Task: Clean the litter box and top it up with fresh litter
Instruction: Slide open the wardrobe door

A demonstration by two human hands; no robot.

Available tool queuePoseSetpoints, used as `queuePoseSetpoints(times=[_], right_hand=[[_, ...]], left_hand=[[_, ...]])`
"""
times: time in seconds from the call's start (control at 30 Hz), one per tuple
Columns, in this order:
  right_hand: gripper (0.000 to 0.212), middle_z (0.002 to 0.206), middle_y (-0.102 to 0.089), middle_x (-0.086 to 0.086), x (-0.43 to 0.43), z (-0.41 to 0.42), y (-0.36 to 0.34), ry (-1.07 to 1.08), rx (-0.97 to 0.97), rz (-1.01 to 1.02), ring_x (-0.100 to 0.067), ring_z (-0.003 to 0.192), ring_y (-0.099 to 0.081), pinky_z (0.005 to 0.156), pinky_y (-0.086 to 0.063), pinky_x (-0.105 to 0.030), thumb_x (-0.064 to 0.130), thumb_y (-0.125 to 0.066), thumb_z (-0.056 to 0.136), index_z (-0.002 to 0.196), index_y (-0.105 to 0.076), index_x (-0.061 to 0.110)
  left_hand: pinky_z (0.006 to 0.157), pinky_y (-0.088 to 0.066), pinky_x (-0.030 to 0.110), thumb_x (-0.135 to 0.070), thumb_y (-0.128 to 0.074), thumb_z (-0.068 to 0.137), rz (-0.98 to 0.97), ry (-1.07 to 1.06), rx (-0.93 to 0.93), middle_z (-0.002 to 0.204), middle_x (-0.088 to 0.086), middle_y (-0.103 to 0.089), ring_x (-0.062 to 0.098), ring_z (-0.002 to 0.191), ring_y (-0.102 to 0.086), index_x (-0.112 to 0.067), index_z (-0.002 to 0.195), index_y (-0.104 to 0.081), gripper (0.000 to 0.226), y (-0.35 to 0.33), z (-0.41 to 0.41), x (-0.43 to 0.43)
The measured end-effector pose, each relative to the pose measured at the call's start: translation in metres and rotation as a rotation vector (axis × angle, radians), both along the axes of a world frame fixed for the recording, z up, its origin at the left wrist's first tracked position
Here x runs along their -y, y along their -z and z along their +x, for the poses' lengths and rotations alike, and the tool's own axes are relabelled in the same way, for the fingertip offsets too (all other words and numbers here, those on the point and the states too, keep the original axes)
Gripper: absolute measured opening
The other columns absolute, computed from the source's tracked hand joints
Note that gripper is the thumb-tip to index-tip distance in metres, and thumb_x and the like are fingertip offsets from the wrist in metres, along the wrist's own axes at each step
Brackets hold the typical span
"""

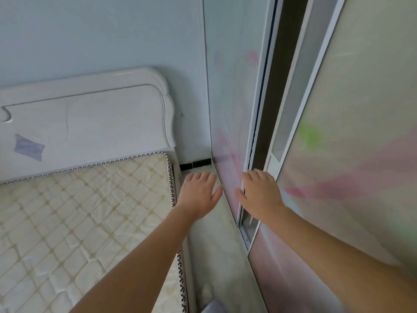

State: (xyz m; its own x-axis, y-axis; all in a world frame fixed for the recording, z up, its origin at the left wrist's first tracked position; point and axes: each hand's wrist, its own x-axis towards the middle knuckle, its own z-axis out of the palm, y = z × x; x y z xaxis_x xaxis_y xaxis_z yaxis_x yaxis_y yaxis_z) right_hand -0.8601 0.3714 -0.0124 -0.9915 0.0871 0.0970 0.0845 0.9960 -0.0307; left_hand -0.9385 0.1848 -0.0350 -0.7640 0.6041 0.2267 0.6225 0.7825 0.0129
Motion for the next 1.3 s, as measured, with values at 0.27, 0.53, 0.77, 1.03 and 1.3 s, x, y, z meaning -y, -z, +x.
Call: queuePoseSetpoints(times=[0.27, 0.53, 0.77, 1.03, 1.3], right_hand=[[0.051, 0.138, -0.053, -0.004, -0.023, -0.071, 0.013, 0.241, 0.086, 0.03, -0.026, 0.132, -0.043, 0.115, -0.03, -0.042, 0.049, -0.037, 0.099, 0.137, -0.047, 0.017], [0.055, 0.149, -0.047, -0.006, -0.032, -0.109, 0.007, 0.471, 0.144, 0.114, -0.027, 0.141, -0.038, 0.118, -0.024, -0.046, 0.052, -0.033, 0.101, 0.142, -0.046, 0.019], [0.04, 0.132, -0.056, -0.009, -0.028, -0.097, -0.004, 0.48, 0.332, 0.31, -0.03, 0.128, -0.044, 0.112, -0.025, -0.046, 0.037, -0.038, 0.101, 0.128, -0.056, 0.015], [0.022, 0.108, -0.066, -0.011, -0.023, -0.098, -0.005, 0.553, 0.582, 0.361, -0.028, 0.102, -0.054, 0.08, -0.038, -0.037, 0.01, -0.052, 0.09, 0.108, -0.065, 0.01], [0.024, 0.109, -0.064, -0.011, -0.027, -0.09, 0.005, 0.685, 0.552, 0.307, -0.028, 0.104, -0.052, 0.093, -0.039, -0.041, 0.019, -0.052, 0.092, 0.111, -0.064, 0.01]], left_hand=[[0.101, -0.044, 0.042, -0.05, -0.025, 0.1, -0.077, 0.38, 0.006, 0.122, 0.004, -0.066, 0.026, 0.112, -0.061, -0.017, 0.123, -0.061, 0.054, 0.012, -0.113, -0.056], [0.115, -0.034, 0.049, -0.051, -0.033, 0.101, -0.26, 0.876, -0.132, 0.133, 0.011, -0.06, 0.032, 0.128, -0.051, -0.012, 0.131, -0.059, 0.055, 0.014, -0.201, -0.116], [0.124, -0.003, 0.054, -0.041, -0.053, 0.094, -0.494, 1.102, -0.509, 0.142, 0.018, -0.055, 0.039, 0.14, -0.041, -0.009, 0.135, -0.059, 0.053, -0.002, -0.214, -0.149], [0.124, 0.002, 0.056, -0.044, -0.041, 0.1, -0.648, 1.017, -0.628, 0.156, 0.016, -0.038, 0.038, 0.15, -0.022, -0.008, 0.148, -0.044, 0.06, -0.003, -0.232, -0.16], [0.122, 0.002, 0.06, -0.048, -0.043, 0.099, -0.516, 0.978, -0.423, 0.149, 0.015, -0.047, 0.037, 0.143, -0.034, -0.01, 0.145, -0.044, 0.061, 0.005, -0.211, -0.164]])
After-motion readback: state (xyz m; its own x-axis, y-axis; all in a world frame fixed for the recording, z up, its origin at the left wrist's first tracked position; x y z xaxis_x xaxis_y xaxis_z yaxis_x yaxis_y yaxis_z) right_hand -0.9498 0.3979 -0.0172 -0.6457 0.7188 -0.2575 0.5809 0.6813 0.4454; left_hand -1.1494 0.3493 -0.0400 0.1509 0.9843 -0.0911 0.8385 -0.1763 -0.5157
